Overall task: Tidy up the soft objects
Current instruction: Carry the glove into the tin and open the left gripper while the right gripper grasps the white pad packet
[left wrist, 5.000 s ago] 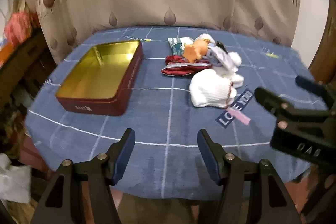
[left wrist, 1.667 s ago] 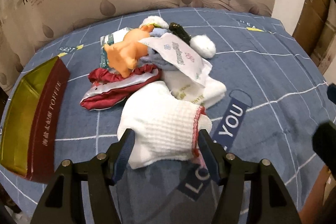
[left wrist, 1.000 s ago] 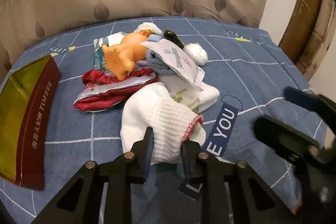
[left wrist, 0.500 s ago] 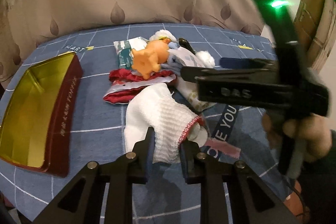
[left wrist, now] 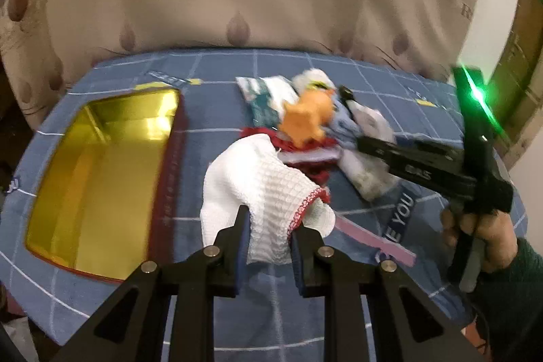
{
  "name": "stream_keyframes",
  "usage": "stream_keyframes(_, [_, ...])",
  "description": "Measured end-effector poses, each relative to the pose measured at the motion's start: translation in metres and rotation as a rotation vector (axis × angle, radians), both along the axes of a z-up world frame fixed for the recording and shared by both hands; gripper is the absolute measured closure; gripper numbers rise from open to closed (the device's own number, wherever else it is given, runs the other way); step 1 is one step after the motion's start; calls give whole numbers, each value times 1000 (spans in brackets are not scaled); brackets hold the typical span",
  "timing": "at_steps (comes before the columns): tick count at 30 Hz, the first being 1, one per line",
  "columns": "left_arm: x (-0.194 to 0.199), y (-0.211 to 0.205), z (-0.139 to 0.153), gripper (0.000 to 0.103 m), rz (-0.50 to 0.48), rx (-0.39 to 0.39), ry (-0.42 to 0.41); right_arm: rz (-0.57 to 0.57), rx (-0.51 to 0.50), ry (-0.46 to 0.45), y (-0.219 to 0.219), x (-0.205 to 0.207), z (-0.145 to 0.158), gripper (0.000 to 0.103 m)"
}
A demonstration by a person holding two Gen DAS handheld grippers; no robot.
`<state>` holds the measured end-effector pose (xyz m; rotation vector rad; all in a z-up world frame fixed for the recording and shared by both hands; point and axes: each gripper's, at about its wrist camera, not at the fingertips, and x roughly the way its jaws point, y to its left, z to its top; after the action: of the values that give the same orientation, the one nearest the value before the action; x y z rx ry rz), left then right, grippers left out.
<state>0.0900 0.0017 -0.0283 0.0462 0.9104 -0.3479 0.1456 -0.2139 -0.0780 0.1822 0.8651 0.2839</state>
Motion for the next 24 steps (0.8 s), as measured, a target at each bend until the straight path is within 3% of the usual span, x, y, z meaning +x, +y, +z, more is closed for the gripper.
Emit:
stream_keyframes(9, [15,42,23,81,110,25,-59,-30,86,-20,-16,-6,-2,82])
stream_keyframes(17, [35,88,23,81,232,80,-34,-94,-92,-41,-14,-6,-12,87])
stream_keyframes(24, [68,132,16,81,317,99,27,-117,-29,7,-25,-1,-23,88])
